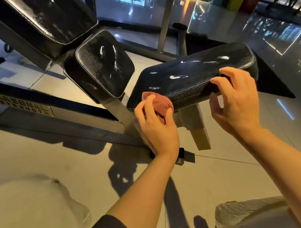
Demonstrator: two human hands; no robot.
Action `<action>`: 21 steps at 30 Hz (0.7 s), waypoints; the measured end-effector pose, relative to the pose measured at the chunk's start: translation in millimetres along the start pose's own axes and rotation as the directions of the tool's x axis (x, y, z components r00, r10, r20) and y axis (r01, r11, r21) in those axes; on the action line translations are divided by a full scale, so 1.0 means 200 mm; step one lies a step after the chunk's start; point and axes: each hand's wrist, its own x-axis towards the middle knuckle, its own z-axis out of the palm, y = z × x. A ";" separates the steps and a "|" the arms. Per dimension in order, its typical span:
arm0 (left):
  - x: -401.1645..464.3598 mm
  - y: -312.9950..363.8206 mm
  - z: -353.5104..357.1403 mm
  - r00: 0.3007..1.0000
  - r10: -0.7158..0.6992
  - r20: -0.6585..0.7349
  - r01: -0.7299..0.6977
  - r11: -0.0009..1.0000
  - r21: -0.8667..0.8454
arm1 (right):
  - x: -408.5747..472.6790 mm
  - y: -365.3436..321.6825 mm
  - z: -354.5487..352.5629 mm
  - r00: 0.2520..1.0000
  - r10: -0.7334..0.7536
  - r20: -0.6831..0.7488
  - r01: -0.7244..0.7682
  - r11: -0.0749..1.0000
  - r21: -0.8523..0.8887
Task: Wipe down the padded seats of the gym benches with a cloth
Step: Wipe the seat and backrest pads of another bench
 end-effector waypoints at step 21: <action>-0.08 0.17 0.15 0.990 0.113 0.078 -0.114 0.993 0.008 | -0.03 0.11 -0.16 0.972 0.224 0.072 -0.228 0.972 0.063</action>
